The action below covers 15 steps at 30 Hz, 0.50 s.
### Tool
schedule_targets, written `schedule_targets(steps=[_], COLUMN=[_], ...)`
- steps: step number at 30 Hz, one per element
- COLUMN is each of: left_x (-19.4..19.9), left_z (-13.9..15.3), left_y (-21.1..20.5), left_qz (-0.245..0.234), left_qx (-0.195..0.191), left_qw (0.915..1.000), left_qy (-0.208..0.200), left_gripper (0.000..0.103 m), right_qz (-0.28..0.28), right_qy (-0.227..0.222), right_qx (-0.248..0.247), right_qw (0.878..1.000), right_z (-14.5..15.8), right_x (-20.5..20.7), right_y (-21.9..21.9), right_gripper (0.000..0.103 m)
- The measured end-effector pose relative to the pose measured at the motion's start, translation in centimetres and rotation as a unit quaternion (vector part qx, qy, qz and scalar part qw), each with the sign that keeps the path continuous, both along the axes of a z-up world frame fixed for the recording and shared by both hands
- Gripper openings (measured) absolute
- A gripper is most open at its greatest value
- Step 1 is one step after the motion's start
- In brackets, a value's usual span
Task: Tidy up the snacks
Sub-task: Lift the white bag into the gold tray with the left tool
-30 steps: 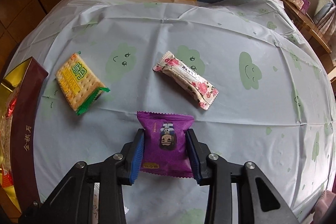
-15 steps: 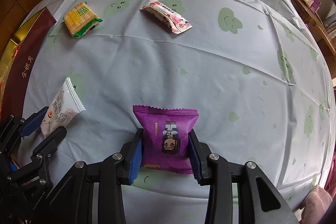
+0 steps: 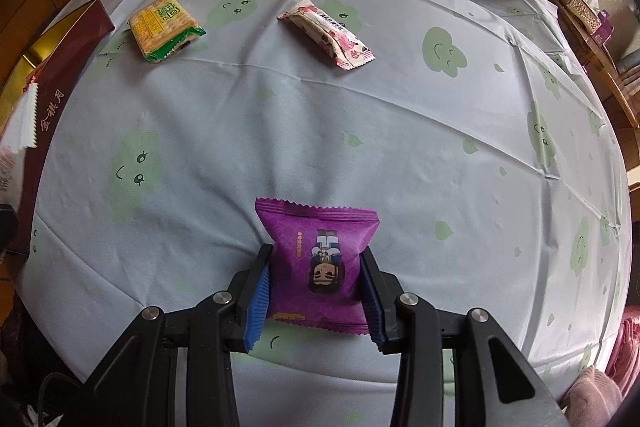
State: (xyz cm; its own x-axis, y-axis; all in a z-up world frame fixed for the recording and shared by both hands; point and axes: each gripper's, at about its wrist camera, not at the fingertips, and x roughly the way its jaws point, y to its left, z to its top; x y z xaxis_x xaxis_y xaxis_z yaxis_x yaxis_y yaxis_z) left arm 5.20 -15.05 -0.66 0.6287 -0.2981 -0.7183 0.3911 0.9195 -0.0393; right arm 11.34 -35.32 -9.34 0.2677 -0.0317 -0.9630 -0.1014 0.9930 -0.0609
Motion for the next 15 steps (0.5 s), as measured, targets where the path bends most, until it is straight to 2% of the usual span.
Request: schedule_targets(steps=[8,15], left_x=[0.3,1.1], left_z=[1.7,1.9], left_y=[2.9,6.3], left_qz=[0.043,0.089], left_qx=[-0.002,-0.009], left_qw=[0.999,0.996], left_qy=[-0.009,-0.002], left_gripper=[0.033,0.033], right_qz=[0.008,0.008], right_qy=[-0.004,-0.005], right_qx=[-0.012,-0.011], right_qw=[1.0,1.0], right_z=[0.0,-0.1], right_x=[-0.4,-0.7], right_y=[1.2,1.5], right_gripper=[0.041,0.041])
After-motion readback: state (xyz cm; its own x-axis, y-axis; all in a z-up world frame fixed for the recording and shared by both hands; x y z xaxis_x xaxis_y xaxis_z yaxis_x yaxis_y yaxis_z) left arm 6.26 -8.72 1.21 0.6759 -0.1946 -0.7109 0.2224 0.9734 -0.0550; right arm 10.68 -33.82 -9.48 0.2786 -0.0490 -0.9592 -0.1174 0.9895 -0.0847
